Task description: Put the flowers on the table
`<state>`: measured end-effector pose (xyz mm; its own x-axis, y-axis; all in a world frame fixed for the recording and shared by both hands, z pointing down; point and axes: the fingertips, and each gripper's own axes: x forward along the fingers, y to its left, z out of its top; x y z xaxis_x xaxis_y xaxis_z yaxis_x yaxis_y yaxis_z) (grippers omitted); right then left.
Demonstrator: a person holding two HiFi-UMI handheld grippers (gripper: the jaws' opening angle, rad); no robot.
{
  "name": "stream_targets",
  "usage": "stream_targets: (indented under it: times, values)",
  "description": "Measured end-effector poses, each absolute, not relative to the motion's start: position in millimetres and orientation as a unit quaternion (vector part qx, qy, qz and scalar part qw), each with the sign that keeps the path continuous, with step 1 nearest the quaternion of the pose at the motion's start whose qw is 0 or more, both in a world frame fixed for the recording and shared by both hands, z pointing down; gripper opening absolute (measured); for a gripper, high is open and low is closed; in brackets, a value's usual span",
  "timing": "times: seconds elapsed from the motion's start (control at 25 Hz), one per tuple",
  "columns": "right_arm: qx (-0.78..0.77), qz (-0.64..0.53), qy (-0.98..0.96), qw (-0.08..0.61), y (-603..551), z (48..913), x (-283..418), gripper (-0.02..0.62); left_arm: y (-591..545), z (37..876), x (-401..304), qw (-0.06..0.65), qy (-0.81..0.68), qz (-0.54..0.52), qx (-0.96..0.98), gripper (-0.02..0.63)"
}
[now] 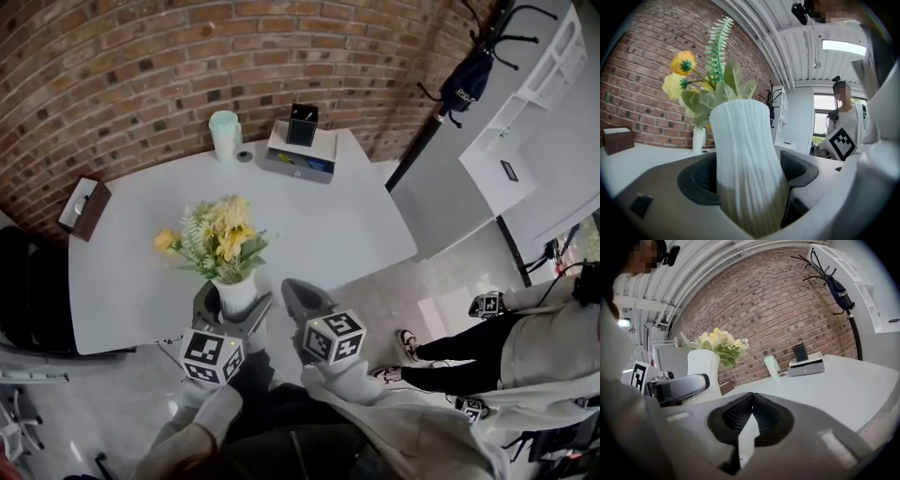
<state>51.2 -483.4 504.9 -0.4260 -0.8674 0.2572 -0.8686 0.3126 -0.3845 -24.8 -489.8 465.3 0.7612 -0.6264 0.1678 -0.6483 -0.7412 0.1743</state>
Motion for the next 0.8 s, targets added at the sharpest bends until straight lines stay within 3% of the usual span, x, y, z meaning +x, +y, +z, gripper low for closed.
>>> stream_targets:
  times: [0.52,0.8]
  values:
    - [0.587,0.256,-0.768,-0.005,-574.9,510.3,80.6,-0.002,-608.1,466.2,7.4,0.037,-0.273,0.062,0.959,0.394]
    - [0.602,0.248,-0.759,-0.003,-614.6,508.8,91.9,-0.002,-661.1,487.0,29.7,0.046,-0.261,0.056,0.963,0.393]
